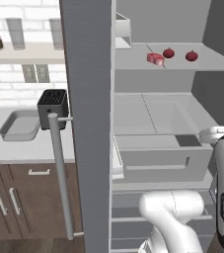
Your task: Place one tomato and one steak in each tupperware on the nearby counter, to pack two identical lunches.
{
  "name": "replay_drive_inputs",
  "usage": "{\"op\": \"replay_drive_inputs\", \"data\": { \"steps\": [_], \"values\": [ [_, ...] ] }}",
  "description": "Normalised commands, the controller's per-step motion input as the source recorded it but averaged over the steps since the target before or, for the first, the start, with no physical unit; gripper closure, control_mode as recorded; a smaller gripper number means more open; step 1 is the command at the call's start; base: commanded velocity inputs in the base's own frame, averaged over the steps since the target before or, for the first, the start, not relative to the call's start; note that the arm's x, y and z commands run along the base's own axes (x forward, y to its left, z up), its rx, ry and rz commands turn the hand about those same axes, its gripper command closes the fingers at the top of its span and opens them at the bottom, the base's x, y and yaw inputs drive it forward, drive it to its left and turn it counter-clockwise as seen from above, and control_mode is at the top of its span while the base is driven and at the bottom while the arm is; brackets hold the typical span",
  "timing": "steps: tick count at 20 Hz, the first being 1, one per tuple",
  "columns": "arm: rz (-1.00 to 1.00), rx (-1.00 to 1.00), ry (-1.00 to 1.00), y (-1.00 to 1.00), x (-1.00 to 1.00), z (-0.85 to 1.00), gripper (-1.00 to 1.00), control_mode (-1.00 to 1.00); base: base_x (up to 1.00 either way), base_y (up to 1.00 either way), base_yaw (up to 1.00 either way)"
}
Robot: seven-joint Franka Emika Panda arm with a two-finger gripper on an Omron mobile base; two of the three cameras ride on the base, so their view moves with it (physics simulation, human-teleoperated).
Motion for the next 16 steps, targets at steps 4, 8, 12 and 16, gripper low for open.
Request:
{"op": "replay_drive_inputs", "data": {
  "steps": [4, 8, 12, 16],
  "values": [
    [0.16, 0.00, -0.18, 0.05, 0.17, 1.00, -1.00, -1.00, 0.00, 0.00, 0.00],
    [0.27, 0.00, -0.27, 0.16, 0.35, 0.84, -1.00, -1.00, 0.00, 0.00, 0.00],
    [0.09, -0.02, -0.01, 0.23, 0.77, 0.68, -1.00, -1.00, 0.00, 0.00, 0.00],
    [0.00, -0.07, 0.12, 0.32, 0.83, 0.51, -1.00, -1.00, 0.00, 0.00, 0.00]
  ]
}}
